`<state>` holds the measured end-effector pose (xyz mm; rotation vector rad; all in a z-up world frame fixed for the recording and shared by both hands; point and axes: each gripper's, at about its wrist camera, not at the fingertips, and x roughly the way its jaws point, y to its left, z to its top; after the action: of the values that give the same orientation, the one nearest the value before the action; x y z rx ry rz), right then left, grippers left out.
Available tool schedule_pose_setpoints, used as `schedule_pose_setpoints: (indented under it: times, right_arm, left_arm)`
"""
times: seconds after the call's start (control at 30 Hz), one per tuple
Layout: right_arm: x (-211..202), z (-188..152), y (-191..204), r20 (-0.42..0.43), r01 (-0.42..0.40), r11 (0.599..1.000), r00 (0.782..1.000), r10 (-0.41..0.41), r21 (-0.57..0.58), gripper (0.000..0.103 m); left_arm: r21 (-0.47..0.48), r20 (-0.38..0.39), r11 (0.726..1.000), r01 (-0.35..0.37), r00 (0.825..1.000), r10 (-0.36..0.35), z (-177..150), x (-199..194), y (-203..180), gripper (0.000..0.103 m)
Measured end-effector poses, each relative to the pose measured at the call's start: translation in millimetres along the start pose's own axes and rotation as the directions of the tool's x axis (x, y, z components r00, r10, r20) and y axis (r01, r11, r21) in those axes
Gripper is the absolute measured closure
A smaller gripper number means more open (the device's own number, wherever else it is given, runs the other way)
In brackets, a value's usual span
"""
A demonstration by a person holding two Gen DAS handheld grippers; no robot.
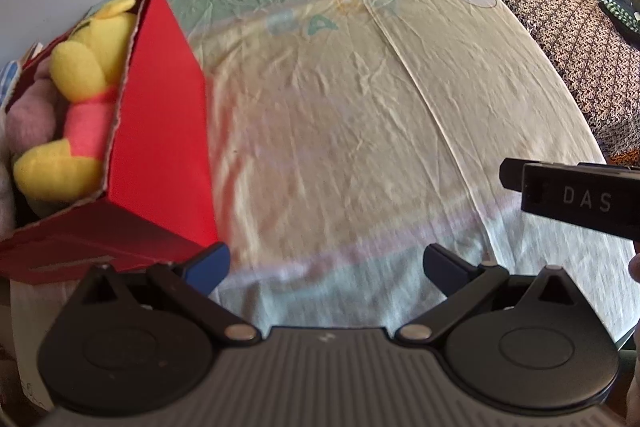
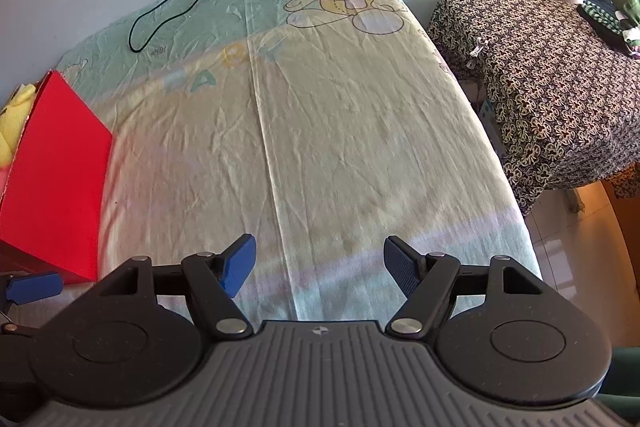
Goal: Organize objects
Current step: 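Withdraw the right gripper from the box back over the bed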
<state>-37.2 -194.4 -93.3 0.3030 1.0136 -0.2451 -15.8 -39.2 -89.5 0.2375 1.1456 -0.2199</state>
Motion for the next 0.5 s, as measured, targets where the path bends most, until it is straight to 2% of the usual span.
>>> schedule_pose_setpoints:
  times: [0.5]
  right_arm:
    - [0,-5,11,0.002,0.008,0.998,1.0,-0.008,-0.065,0.03]
  left_arm:
    - [-0.025,-0.004,0.999,-0.025,1.0,0.025,-9,-2,4,0.0]
